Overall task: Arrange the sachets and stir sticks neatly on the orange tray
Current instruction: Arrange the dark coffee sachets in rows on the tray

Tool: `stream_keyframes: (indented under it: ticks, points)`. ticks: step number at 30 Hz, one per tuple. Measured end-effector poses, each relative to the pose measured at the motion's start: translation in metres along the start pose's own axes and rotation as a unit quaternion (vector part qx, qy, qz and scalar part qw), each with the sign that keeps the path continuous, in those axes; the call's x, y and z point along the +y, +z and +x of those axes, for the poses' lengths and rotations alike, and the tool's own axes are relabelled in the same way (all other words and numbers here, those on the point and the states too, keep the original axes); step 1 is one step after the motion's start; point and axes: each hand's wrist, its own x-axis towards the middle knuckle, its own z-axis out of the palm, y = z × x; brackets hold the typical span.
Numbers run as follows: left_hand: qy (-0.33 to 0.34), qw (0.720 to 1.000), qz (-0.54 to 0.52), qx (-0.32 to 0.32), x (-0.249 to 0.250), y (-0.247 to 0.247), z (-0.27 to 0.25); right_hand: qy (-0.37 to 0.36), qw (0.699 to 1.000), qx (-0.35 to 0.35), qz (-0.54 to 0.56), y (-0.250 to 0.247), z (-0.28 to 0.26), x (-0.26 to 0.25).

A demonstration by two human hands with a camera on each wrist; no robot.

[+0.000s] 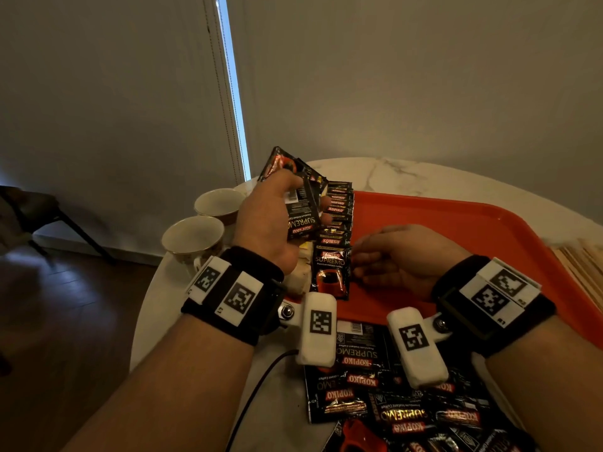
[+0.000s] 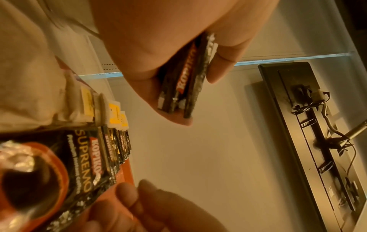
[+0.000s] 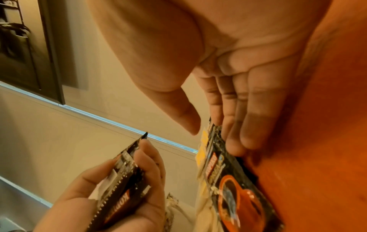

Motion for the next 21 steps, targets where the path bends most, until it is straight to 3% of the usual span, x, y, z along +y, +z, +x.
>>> stream_keyframes:
  ticks: [4, 8, 10, 13, 17, 21]
  points:
    - [-0.031, 0.998, 0.034, -0.044, -0.004, 0.008, -0.005, -0.107, 0.993, 0.0, 0.055, 0.001, -0.008, -0.011]
    - [-0.018, 0.997, 0.051, -0.062, -0.01, 0.012, -0.009, -0.162, 0.986, -0.009, -0.028, 0.01, -0.013, -0.013]
    - [-0.022, 0.997, 0.052, -0.055, -0.011, 0.013, -0.008, -0.187, 0.982, 0.002, -0.017, 0.011, -0.012, -0.013]
    - [-0.05, 0.997, 0.023, -0.044, -0.008, 0.013, -0.008, -0.204, 0.978, 0.013, 0.029, 0.004, -0.011, -0.017]
    - [-0.039, 0.998, 0.022, -0.04, -0.004, 0.01, -0.008, -0.212, 0.973, 0.035, 0.088, -0.007, -0.008, -0.022]
    - [-0.04, 0.998, 0.029, -0.036, -0.005, 0.011, -0.009, -0.211, 0.958, 0.007, 0.197, -0.01, -0.007, -0.025]
